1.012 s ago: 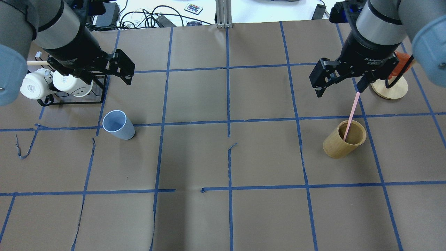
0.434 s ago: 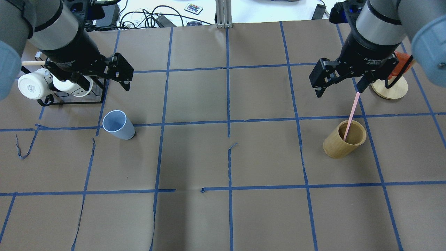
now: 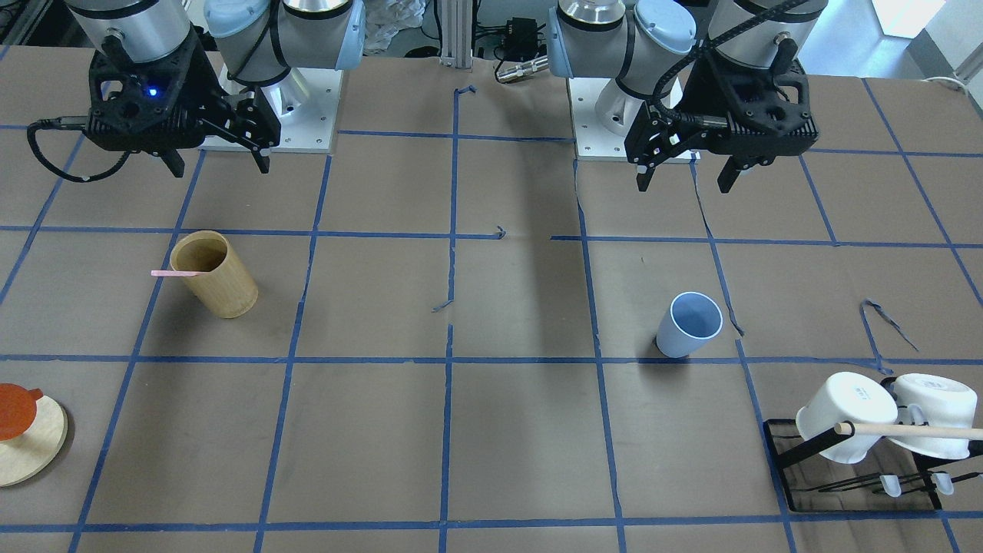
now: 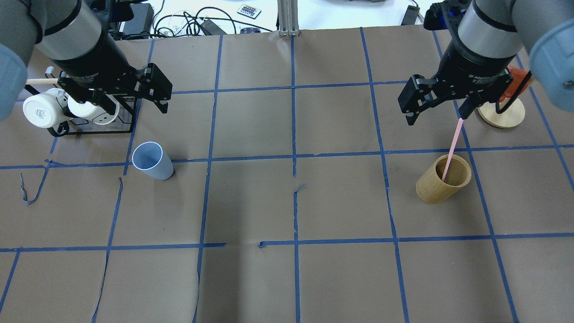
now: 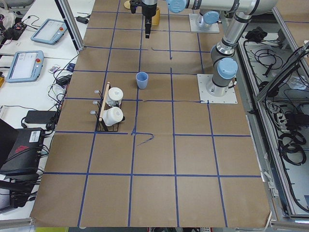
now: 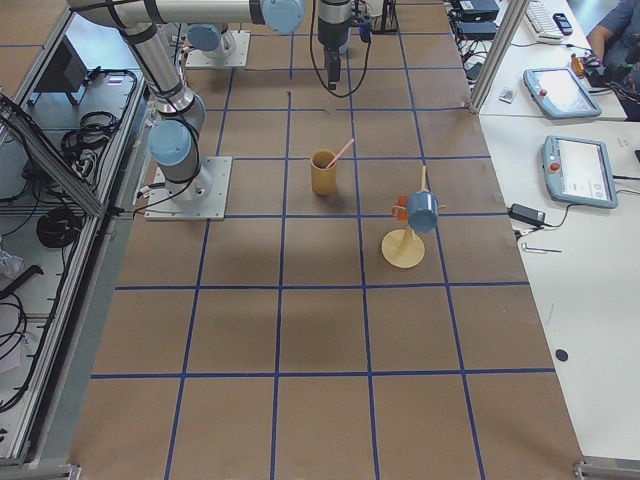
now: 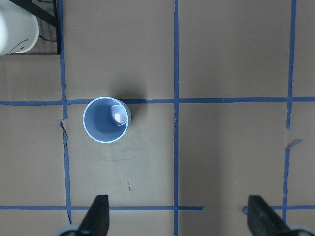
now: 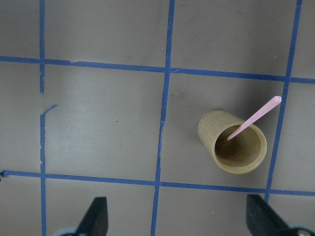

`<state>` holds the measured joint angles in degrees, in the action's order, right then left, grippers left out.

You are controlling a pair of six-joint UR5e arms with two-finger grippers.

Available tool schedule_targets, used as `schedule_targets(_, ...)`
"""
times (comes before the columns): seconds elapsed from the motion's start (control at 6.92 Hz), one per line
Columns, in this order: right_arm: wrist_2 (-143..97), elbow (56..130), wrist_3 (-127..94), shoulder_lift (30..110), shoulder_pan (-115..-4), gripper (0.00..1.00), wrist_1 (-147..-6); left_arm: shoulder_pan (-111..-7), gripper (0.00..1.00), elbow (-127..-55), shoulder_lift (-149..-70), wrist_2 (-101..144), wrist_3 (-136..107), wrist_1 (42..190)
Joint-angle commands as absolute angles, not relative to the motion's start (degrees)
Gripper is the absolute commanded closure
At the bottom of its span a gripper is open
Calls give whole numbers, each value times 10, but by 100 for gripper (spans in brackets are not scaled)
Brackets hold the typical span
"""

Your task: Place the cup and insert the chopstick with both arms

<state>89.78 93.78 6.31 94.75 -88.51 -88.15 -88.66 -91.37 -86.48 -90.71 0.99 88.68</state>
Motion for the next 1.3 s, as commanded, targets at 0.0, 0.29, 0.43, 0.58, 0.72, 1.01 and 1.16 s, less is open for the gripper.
schedule_targets(0.0, 901, 938, 65, 947, -885, 0, -882, -887, 0, -917, -866, -911, 9, 889)
schedule_targets(0.29, 901, 938, 64, 947, -885, 0, -882, -886, 0, -908, -868, -911, 9, 895)
schedule_targets(0.43, 901, 938, 64, 947, -885, 0, -882, -886, 0, -907, -870, -911, 12, 891)
schedule_targets(0.58, 899, 938, 64, 947, -885, 0, -882, -885, 0, -907, -871, -911, 12, 889)
schedule_targets(0.72, 898, 938, 63, 947, -885, 0, -882, -885, 1, -908, -875, -911, 17, 882)
schedule_targets(1.01, 898, 938, 66, 947, -885, 0, -882, -791, 7, -944, -893, -904, 72, 868)
schedule_targets(1.16, 904, 938, 62, 946, -884, 0, -884, -743, 5, -988, -913, -903, 82, 801)
